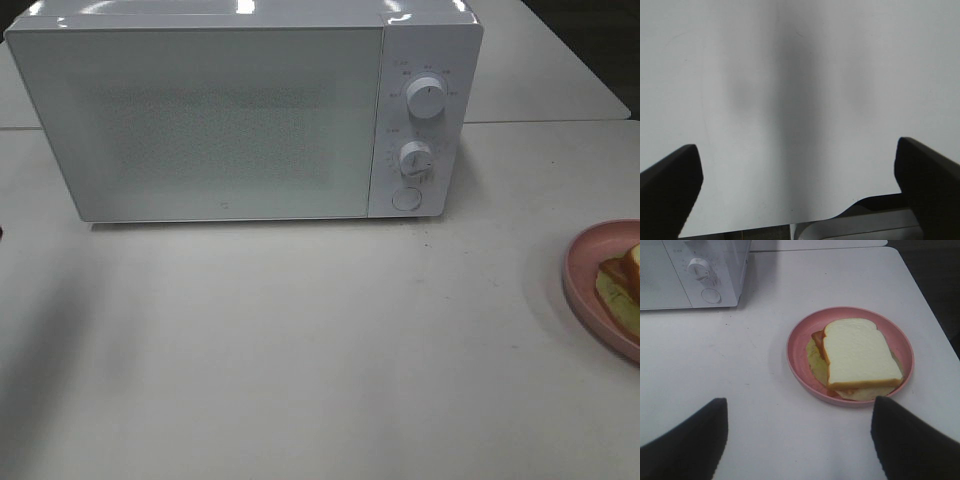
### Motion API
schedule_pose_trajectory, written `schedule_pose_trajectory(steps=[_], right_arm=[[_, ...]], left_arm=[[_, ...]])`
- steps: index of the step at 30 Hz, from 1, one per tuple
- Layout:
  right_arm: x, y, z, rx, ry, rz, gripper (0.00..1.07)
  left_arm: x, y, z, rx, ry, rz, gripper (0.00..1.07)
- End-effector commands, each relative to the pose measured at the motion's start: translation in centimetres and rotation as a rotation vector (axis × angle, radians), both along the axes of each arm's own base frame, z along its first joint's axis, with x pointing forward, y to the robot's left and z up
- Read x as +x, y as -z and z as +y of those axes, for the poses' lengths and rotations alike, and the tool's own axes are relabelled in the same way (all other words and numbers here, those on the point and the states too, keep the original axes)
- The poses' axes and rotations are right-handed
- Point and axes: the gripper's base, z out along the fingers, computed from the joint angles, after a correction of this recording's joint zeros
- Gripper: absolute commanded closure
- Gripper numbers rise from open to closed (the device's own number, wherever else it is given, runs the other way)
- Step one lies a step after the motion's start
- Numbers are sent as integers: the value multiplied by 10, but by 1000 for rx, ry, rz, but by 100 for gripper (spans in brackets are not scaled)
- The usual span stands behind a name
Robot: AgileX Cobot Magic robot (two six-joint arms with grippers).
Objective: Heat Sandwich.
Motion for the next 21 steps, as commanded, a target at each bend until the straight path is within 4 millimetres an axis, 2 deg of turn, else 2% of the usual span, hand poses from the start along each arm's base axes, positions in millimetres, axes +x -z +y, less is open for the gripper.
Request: schedule_pose_trajectory(steps=[1,4,5,6,10,12,14,21], right_arm=[[-3,0,0,-10,-2,-38,31],[-3,0,0,-10,-2,-38,31],[-3,0,0,-10,-2,-38,31],[-3,0,0,-10,-2,-38,31],[-3,0,0,-10,-2,-38,31],[-3,0,0,-10,-2,-38,31],[-3,0,0,-11,-2,-38,31],[-3,0,0,-11,-2,-38,31]], left_arm=[[-10,-8,7,13,-10,-19,5],[-31,-11,13,34,-19,-27,5],[-31,-11,13,34,-19,-27,5],[-44,-11,15,42,-15,-26,5],[-59,-11,16,45,-14,-36,5],[-75,-10,18,60,-10,-52,5],[-90,-5,19,61,-10,-56,5],[-115,8,20,59,-11,-79,5]])
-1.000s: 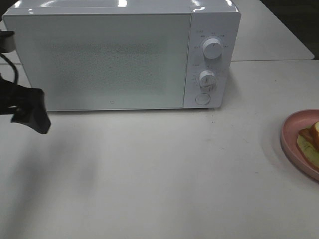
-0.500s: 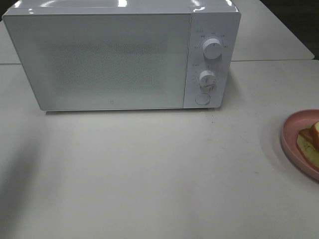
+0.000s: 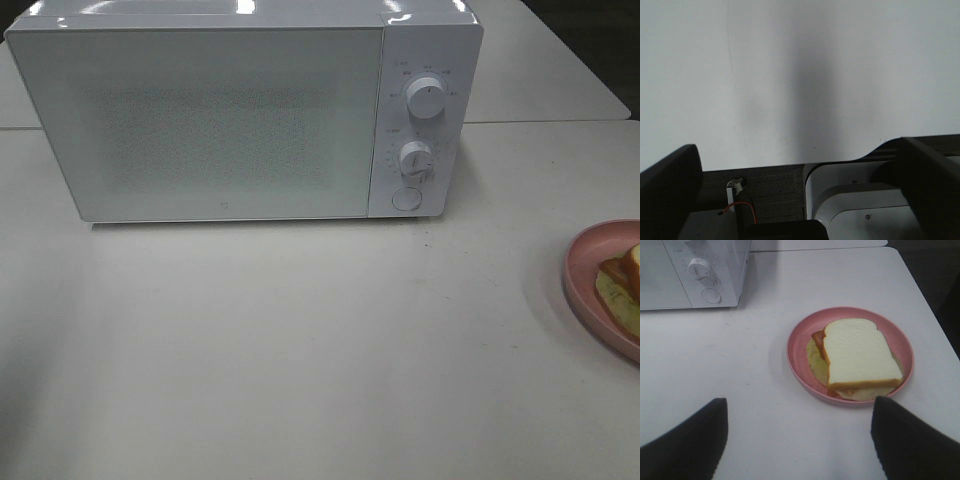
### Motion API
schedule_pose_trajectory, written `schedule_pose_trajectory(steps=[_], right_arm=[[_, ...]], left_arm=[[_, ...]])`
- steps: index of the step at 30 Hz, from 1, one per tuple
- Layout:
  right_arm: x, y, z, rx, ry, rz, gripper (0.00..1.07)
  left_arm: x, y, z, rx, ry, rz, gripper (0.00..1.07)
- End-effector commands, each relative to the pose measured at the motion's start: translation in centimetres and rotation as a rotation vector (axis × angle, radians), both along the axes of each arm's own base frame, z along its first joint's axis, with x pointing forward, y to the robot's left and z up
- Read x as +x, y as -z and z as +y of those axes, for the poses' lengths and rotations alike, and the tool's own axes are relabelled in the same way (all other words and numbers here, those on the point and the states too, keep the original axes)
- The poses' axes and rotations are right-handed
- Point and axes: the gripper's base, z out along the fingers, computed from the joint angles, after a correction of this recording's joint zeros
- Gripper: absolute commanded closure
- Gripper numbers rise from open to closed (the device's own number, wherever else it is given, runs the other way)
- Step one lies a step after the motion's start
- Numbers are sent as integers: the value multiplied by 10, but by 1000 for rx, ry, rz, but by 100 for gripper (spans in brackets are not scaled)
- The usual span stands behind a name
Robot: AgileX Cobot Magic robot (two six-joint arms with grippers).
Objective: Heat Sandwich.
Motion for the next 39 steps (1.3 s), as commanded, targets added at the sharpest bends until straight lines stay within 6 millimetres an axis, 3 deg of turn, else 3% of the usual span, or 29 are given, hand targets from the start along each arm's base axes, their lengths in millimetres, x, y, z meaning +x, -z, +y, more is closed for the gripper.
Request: schedule_pose_trajectory(steps=[1,6,26,39], right_arm=[[-3,0,0,-11,-2,-38,31],[-3,0,0,-11,-2,-38,31],[-3,0,0,-10,-3,-38,31],[-3,0,0,-10,-3,-38,31]], left_arm=[[-15,9,1,4,2,-5,5],[-32,23,2,2,1,-34,5],[-73,-4,4,-17,0,-352,5],[-130,-16,8,-38,-1,-731,5]])
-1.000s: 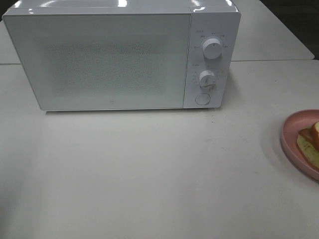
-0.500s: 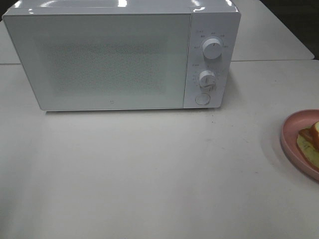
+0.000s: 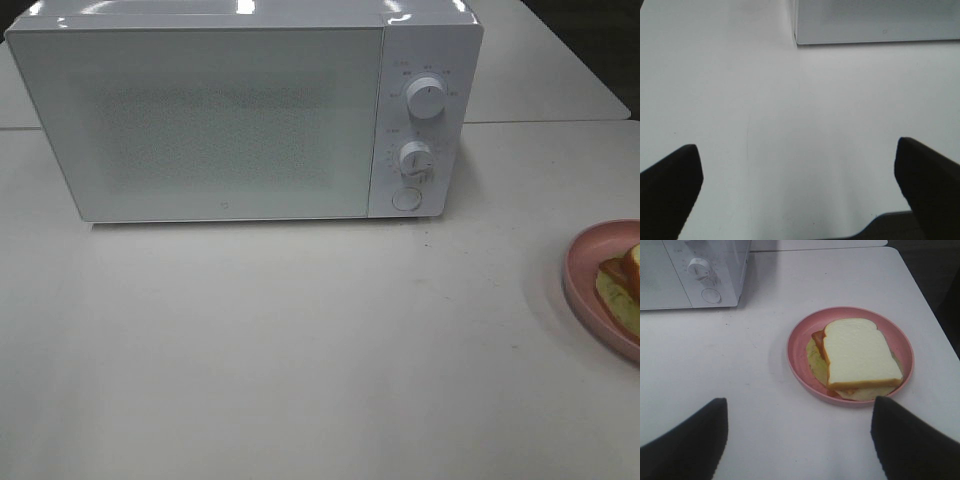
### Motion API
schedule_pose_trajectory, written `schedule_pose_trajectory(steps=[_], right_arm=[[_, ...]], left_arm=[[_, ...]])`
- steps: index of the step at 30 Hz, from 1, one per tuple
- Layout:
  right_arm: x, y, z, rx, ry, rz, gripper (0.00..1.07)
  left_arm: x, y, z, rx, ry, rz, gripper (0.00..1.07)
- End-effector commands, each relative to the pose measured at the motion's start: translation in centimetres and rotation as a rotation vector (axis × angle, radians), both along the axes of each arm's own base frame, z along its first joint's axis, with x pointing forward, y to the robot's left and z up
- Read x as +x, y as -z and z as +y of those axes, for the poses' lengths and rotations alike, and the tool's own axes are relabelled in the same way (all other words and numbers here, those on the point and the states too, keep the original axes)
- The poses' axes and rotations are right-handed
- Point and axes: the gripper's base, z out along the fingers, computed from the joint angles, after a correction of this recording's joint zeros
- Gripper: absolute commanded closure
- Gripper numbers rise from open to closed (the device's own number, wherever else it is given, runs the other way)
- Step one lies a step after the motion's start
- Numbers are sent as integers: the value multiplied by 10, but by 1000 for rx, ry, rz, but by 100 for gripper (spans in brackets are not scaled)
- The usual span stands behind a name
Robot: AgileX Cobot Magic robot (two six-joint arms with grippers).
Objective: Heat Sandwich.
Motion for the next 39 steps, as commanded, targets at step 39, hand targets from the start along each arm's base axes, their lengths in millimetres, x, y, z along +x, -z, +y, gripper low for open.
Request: schedule_pose_trajectory(steps=[39], right_arm=[[-3,0,0,-9,-4,-38,31]], left_arm=[[-19,1,1,-7,-3,-131,5]])
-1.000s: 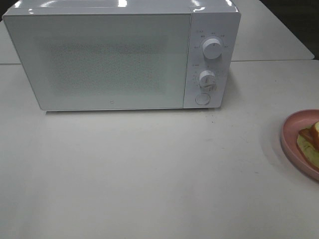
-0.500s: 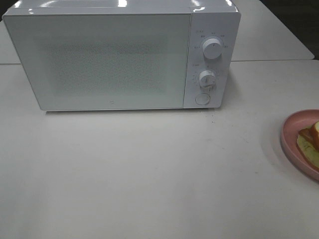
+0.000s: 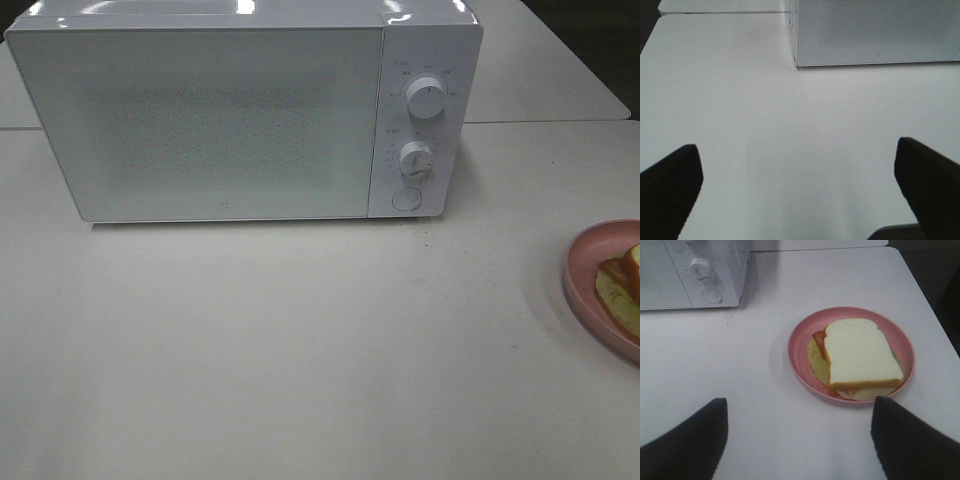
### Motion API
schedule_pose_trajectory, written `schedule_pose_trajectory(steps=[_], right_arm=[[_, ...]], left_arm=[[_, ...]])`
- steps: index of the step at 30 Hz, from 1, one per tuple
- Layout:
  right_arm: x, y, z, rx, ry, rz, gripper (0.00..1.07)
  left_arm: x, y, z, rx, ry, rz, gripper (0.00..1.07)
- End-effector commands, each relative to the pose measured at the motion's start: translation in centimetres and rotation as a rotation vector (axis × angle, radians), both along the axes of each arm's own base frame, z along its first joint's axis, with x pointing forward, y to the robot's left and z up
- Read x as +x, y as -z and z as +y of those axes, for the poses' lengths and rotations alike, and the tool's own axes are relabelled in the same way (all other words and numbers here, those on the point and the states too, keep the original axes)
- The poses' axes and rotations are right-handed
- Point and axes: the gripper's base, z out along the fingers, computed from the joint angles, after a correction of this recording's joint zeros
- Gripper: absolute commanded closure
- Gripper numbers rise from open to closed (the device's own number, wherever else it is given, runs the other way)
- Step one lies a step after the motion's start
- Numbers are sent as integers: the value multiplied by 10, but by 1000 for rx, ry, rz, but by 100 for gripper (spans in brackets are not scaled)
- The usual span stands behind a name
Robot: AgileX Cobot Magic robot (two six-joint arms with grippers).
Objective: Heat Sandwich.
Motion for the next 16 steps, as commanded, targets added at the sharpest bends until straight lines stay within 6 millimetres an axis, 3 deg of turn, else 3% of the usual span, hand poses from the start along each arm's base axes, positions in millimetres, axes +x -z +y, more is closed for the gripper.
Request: schedule_pose_trajectory(steps=[1,16], right_arm=[[-3,0,0,-12,-2,-38,31],[-3,0,0,-12,-2,-38,31]], left_arm=[[-4,1,0,-1,-3,-32,5],[-4,1,0,-1,-3,-32,5]])
